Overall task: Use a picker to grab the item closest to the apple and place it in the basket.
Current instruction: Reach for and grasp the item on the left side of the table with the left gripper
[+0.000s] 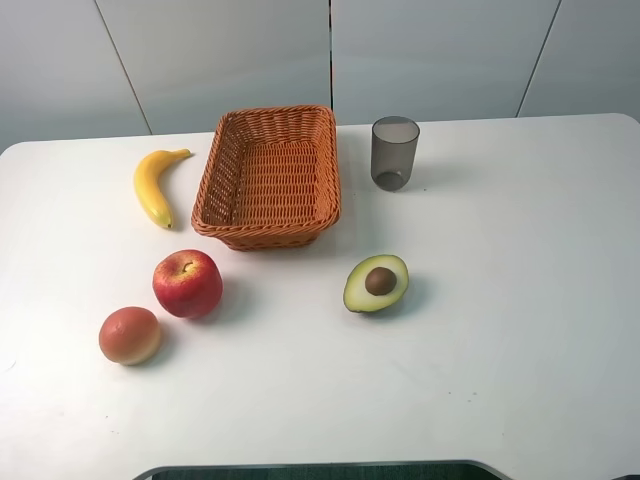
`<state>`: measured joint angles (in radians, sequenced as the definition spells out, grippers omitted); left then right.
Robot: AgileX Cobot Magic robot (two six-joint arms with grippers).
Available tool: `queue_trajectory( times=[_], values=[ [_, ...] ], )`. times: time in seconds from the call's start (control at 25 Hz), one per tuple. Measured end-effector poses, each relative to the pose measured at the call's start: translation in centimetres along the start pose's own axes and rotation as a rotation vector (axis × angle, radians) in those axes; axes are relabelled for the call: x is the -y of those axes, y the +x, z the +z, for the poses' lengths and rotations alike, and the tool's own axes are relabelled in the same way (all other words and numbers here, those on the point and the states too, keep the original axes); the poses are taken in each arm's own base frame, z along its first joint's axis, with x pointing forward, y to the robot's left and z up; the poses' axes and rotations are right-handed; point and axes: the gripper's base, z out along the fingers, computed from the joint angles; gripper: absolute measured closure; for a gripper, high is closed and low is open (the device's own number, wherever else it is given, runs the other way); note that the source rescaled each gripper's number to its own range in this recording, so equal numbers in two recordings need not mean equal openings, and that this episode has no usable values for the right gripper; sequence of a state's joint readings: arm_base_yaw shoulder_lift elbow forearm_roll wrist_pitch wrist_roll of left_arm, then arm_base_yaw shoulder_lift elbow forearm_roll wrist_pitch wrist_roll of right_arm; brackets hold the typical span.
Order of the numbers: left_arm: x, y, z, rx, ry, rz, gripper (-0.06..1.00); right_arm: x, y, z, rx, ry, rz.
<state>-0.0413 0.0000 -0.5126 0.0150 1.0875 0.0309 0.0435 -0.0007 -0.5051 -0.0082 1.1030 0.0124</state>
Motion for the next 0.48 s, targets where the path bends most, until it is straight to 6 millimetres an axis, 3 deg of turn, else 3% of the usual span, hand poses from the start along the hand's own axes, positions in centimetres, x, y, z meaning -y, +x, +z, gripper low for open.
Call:
queue_trajectory(
  times=[0.48],
  values=[
    [0.0,0.0,0.0,0.0,0.0,0.0,-0.06,0.0,0.0,0.0,0.0,0.0,0.0]
  ],
)
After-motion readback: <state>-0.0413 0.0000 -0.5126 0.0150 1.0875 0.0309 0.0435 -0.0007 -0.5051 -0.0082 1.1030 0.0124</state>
